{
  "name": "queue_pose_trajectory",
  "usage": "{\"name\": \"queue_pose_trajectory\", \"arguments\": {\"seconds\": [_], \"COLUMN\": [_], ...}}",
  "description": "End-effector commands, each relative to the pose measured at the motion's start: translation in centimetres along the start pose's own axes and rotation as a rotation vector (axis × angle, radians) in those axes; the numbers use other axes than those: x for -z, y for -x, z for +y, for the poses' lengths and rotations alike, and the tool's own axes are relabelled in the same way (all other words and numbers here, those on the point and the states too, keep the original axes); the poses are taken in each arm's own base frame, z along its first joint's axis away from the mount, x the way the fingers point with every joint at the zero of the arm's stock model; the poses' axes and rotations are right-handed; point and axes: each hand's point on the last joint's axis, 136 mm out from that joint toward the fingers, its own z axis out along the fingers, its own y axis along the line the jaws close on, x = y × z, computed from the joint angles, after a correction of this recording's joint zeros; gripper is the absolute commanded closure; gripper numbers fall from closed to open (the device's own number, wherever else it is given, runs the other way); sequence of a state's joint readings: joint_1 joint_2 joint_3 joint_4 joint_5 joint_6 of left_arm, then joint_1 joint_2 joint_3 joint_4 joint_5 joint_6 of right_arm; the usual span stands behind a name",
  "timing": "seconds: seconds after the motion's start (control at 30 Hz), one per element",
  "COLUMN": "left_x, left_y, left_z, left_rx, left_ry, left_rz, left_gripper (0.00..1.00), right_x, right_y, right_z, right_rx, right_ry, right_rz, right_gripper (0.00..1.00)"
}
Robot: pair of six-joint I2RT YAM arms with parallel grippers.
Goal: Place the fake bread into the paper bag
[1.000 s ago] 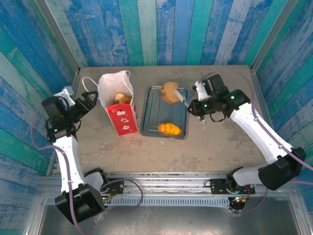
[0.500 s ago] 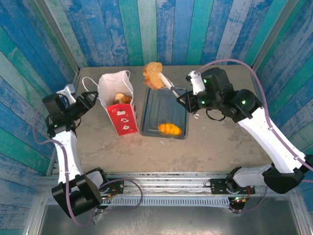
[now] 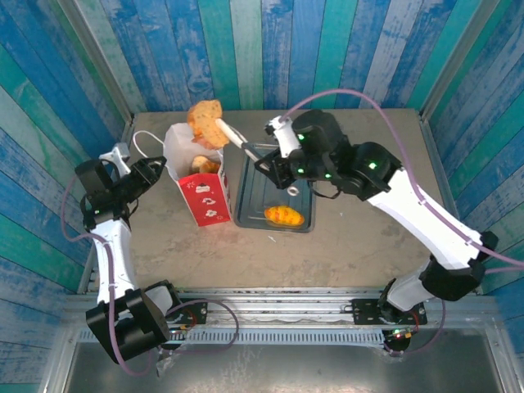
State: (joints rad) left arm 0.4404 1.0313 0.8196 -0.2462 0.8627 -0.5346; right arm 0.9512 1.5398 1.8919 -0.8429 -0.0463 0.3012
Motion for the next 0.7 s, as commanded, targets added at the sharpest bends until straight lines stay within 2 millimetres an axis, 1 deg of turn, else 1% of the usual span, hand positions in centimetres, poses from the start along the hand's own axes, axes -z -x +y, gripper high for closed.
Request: {"name": "queue_pose_trajectory", "arguments": {"seconds": [0.0,0.2,0.3,0.37,0.5,0.67], "left_x": [-0.2,-0.2,-0.2,-0.1,-0.1,-0.2], "left_y": [-0.2,-0.5,-0.5,-0.6,-0.8,-1.0], "left_z": [0.1,0.3,0.2,0.2,0.4,0.6], "left_rx": [-0.006,-0.007,-0.005,-0.006,-0.004,-0.001], "left_ry": [-0.01,-0.007,-0.007,-0.006,-0.001,0.001], "left_rz": [0.002,0.003,0.002,0.0,0.001,0.005], "left_gripper": [0.55,0.57,0.58,0.58,0.58,0.59], "right_x": [-0.5,-4.6,-6.2,-7.1,-9.0,-10.2], "right_y": [2.6,2.2,2.0,1.9,1.1,-0.3], "right_z": [1.8,3.6,3.9,3.7,2.1,-0.6], "right_rx": [0.046,0.075,0.075,0.073,0.081,0.113], "right_ry": [0.013,0.031,0.028,0.015,-0.067,-0.211], "right_rz": [-0.079,-0.032,-0.014,-0.007,0.018,0.074], "right_gripper": [0.8,0.79,0.79,0.79,0.79,0.78]}}
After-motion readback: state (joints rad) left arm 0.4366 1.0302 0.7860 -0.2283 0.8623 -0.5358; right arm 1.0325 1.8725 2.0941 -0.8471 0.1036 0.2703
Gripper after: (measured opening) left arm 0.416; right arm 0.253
